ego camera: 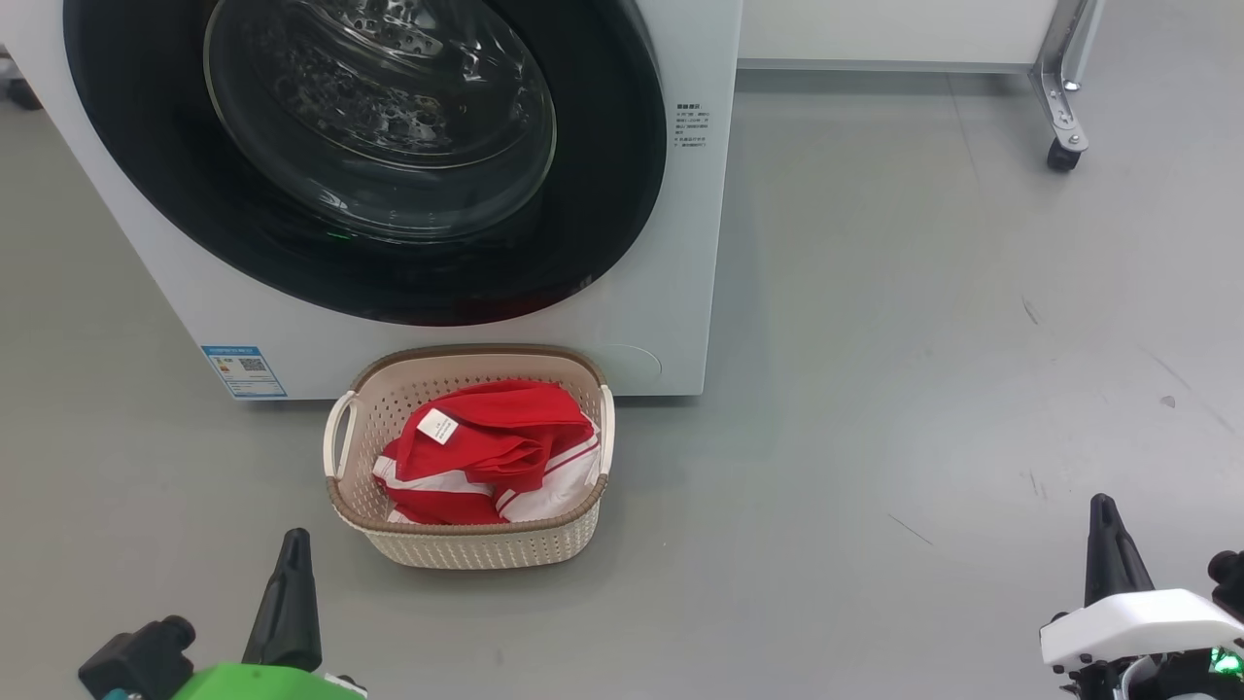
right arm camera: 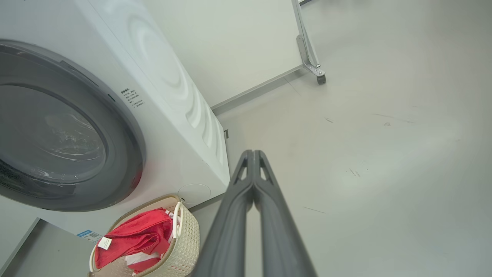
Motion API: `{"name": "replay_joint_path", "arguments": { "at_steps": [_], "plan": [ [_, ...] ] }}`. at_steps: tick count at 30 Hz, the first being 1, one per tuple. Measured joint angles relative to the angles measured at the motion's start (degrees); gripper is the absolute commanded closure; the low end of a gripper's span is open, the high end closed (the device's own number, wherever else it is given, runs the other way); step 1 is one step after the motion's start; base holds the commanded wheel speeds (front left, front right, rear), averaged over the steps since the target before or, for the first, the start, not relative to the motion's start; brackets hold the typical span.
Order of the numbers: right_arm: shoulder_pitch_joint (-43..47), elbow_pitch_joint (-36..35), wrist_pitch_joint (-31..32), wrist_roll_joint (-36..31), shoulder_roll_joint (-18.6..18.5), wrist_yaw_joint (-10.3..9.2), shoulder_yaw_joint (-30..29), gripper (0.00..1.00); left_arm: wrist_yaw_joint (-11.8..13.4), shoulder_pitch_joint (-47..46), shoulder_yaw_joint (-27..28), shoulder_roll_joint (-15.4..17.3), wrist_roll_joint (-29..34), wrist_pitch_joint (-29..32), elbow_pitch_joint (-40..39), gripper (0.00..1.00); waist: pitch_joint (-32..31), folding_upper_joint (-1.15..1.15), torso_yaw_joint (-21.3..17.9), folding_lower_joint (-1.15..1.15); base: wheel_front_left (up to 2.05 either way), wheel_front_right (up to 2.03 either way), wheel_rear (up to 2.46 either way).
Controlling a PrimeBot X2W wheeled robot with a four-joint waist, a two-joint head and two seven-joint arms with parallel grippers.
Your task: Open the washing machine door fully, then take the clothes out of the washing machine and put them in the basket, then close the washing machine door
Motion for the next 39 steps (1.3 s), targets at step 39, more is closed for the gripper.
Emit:
{"name": "replay_joint_path", "arguments": {
  "at_steps": [39],
  "plan": [
    [-4.2, 1.9, 7.8, 27.9, 1.8, 1.76, -3.4, 1.00, 0.1, -3.1, 2.1, 2.3, -28.2, 6.9, 2.7, 1.00, -0.1, 0.00, -0.9, 0.00, 0.00, 0.00, 0.00]
  ]
}}
